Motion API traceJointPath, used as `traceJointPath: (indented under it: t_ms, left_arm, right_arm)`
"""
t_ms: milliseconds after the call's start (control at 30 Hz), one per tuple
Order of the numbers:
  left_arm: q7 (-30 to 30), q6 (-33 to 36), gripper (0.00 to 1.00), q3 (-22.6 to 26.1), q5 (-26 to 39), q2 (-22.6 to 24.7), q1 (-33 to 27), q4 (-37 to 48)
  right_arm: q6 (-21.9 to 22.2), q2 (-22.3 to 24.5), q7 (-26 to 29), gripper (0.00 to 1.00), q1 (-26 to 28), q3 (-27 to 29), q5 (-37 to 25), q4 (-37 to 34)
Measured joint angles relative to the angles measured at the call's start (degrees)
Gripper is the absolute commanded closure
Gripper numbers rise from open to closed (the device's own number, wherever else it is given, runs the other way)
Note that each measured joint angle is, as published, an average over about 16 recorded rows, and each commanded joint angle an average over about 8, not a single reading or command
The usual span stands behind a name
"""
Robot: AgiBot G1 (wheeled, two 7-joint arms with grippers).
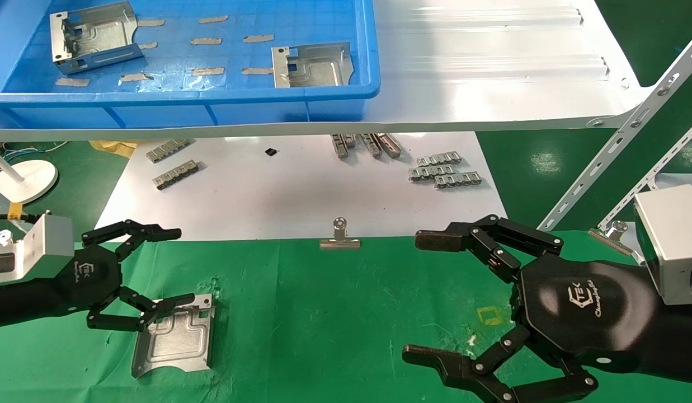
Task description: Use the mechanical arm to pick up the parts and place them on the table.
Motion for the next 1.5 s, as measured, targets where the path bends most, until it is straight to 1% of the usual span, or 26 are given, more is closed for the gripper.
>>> traceJointPath:
  t_ms: [267,1500]
  left_arm:
    - [-3.71,-0.6,0.0,-3.41,0.19,-0.51,2.3,-5.37]
    - [-29.09,-4.46,0.0,-25.69,-0.32,-4.13,18.07,-40.56]
  right_arm:
    - [0.0,0.0,0.0,0.0,0.0,0.0,0.0,0.0]
    - [0.0,0.0,0.0,0.0,0.0,-0.01,0.01,0.0]
